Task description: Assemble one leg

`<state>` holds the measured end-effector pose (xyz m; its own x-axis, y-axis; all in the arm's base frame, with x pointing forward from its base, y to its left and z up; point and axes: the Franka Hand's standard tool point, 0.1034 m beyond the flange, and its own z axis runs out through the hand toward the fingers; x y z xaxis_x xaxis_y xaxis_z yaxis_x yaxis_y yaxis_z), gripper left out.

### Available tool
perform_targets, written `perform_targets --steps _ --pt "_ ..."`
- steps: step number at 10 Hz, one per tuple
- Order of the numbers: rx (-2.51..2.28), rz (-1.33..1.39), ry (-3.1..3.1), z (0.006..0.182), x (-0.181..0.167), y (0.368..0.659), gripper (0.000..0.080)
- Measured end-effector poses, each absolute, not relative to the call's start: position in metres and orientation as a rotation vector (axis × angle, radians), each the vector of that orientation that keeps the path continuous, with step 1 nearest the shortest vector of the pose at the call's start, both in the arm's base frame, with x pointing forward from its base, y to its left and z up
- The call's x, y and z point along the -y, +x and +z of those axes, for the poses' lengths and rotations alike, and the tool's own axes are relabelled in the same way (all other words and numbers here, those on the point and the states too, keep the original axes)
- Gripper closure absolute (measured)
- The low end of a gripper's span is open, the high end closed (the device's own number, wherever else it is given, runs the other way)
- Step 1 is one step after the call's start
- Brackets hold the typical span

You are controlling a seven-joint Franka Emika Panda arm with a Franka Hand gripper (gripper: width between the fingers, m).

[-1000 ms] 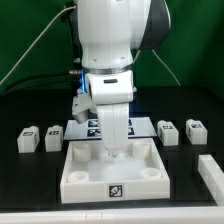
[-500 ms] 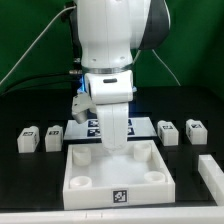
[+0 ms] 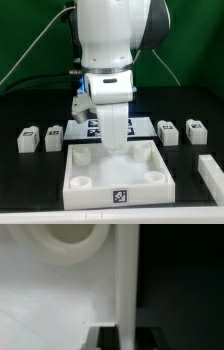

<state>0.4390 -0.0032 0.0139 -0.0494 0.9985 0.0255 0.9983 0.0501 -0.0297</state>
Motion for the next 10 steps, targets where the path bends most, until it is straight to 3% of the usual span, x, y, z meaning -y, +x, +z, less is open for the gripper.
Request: perform_targets --steps 3,7,10 --pt "2.248 -0.005 -2.145 0.015 0.0 0.446 0.0741" --pt "2.241 -0.08 -2.157 0.015 -0.037 0.488 0.0741" --pt "2.206 -0.074 -2.171 0.014 -0.049 0.488 0.074"
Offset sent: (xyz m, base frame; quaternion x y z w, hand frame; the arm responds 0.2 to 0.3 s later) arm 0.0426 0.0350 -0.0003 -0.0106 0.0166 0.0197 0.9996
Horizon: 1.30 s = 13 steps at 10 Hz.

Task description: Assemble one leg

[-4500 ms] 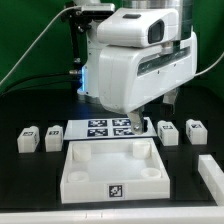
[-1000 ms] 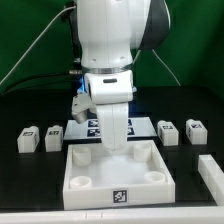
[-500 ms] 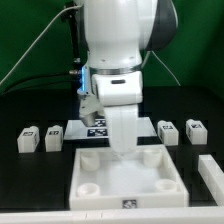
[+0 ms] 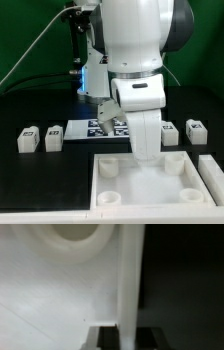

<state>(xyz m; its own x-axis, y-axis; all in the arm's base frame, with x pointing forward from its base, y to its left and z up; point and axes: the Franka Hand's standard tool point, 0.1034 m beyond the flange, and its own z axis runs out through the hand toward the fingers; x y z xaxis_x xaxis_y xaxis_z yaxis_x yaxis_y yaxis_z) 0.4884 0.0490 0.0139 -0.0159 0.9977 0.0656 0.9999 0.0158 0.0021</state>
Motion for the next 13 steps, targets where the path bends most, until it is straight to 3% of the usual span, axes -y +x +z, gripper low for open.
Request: perform_targets --steps 9,10,11,12,13 --pt "2.154 -0.099 -2.217 0.014 -0.065 0.489 0.0737" --pt "2.153 -0.099 -2.218 0.014 -0.065 0.489 0.0513" --pt "2.152 -0.099 -2.218 0.014 -0.064 0.489 0.0513" --pt "2.152 -0.099 -2.219 0.014 -0.064 0.489 0.0336" --pt "2.151 -0.099 -2.219 0.014 -0.064 0.489 0.0336"
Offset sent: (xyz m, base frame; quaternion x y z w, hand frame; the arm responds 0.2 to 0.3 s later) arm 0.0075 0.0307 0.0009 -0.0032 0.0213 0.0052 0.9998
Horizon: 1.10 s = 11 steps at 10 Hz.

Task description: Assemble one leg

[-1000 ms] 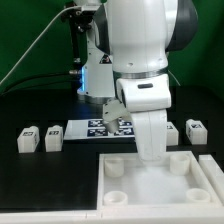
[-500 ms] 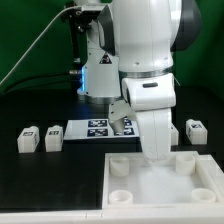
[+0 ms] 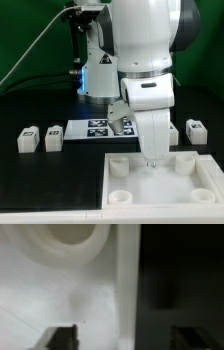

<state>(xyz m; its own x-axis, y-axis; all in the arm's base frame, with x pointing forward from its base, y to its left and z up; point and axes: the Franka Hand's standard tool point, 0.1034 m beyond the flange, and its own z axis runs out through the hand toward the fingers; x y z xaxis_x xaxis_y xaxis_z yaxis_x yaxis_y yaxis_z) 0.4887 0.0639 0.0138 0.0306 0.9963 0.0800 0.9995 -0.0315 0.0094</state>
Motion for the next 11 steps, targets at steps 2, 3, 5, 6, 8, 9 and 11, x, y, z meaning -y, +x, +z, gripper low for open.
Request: perform_targets --steps 2,3,5,6,8,9,11 --pt "2.15 -0.099 -2.22 0.014 -0.063 0.489 0.016" --pt "2.15 -0.099 -2.221 0.014 -0.063 0.489 0.016" --pt "2.149 -0.099 -2.221 0.014 -0.063 0.489 0.0151" --pt "2.149 -0.099 -2.222 0.014 -0.063 0.489 0.015" --pt "2.149 -0.099 -2.222 0.014 -0.063 0.489 0.015" --pt "2.116 -0.1 -2.254 0.015 -0.063 0.489 0.015" --pt "2.031 -0.126 -2.363 0.039 -0.07 0.49 0.015"
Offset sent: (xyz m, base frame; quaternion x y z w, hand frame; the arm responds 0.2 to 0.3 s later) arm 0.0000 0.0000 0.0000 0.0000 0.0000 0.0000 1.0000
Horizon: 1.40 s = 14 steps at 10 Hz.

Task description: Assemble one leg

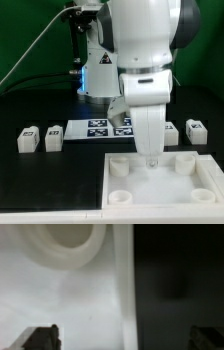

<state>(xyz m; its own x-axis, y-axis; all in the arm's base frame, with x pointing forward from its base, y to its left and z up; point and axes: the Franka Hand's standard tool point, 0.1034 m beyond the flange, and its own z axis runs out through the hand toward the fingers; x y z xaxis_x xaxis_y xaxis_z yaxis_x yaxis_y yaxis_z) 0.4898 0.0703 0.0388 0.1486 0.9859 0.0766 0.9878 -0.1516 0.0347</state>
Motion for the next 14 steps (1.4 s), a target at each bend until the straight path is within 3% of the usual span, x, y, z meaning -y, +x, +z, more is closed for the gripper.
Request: perform_targets --steps 2,5,10,11,13,14 --pt "1.759 -0.141 -2.576 0.059 -0.094 0.481 0.015" --pt "1.294 -0.146 -2.812 0.066 -0.135 0.475 0.015" --pt "0.469 -0.114 -2.999 0.064 -0.15 0.47 0.015" --pt "0.283 -0.09 -3.015 0.06 -0.164 0.458 0.015" --pt "0.176 -0.046 -3.025 0.052 -0.174 0.438 0.015" --pt "0.203 -0.016 -3.027 0.053 -0.173 0.441 0.015"
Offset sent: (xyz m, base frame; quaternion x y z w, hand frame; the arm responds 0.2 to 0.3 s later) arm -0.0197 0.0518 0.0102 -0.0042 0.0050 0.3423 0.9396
